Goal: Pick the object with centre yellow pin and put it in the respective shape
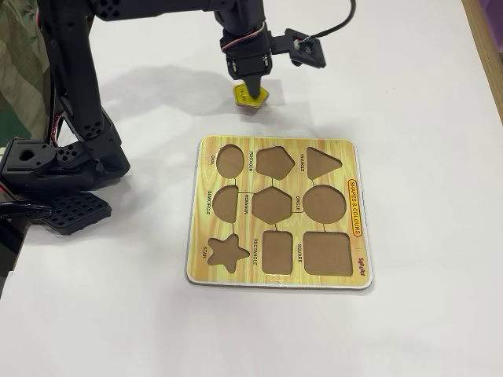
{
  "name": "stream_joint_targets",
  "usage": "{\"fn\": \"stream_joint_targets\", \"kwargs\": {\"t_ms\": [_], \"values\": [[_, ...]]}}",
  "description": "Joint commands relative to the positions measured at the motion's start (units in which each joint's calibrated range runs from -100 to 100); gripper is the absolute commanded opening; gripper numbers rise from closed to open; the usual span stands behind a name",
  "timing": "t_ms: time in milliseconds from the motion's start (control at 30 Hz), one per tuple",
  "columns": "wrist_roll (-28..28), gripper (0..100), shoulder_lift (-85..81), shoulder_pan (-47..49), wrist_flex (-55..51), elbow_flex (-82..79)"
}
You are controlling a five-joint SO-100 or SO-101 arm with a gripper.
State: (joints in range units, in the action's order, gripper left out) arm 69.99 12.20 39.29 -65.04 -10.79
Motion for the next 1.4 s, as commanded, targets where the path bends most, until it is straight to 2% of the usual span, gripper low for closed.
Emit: {"fn": "stream_joint_targets", "kwargs": {"t_ms": [0, 200, 333, 800, 1167, 1367], "values": [[-0.5, 1, -5.0, -3.8, 0.0, 0.2], [-0.7, 1, -6.8, -8.5, 0.0, 0.1], [-4.1, 1, -7.9, -12.6, 0.0, 0.2], [-9.4, 1, -9.5, -25.1, 0.0, 0.3], [-12.4, 1, -8.7, -30.0, 0.0, 0.0], [-12.5, 1, -8.8, -30.0, 0.9, -5.5]]}}
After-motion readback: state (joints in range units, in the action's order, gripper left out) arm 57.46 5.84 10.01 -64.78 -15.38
